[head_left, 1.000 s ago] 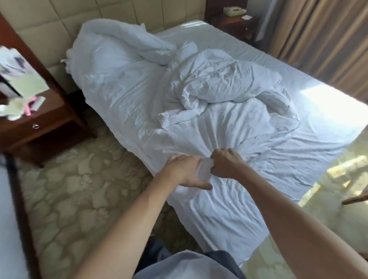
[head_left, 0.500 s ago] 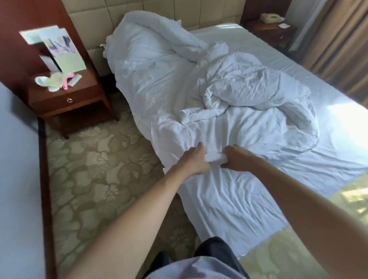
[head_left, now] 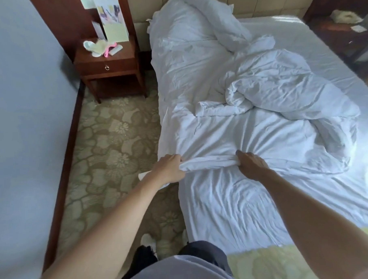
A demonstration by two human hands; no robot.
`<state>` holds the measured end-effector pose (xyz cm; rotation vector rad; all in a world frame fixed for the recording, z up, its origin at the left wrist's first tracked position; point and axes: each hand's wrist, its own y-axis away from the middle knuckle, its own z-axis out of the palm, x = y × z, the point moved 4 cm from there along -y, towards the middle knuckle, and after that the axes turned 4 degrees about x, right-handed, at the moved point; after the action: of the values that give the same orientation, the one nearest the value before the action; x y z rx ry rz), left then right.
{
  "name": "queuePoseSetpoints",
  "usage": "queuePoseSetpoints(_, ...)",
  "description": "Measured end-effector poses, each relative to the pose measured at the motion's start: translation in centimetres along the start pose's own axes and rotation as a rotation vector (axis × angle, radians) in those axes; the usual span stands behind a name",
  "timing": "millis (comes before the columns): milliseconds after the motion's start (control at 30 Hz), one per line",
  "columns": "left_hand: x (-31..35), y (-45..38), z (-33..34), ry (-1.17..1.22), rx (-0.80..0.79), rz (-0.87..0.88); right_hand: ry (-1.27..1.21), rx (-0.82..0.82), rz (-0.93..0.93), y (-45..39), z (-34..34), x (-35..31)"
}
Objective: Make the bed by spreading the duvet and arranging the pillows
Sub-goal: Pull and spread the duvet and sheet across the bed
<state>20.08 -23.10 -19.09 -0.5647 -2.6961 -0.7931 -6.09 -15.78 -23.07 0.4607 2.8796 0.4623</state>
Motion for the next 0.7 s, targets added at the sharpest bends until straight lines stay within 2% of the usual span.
queuePoseSetpoints(300, 0.6, 3.7, 3.0, -0.171, 0.091, 0.056, 0.063, -0.001, 0.022, 2.9, -0.4, 1.6)
queuePoseSetpoints(700, -4.3, 11.8, 8.3, -0.164, 0.142, 0.017, 0.247, -0.090, -0.067, 10.8, 3.3, -2.3)
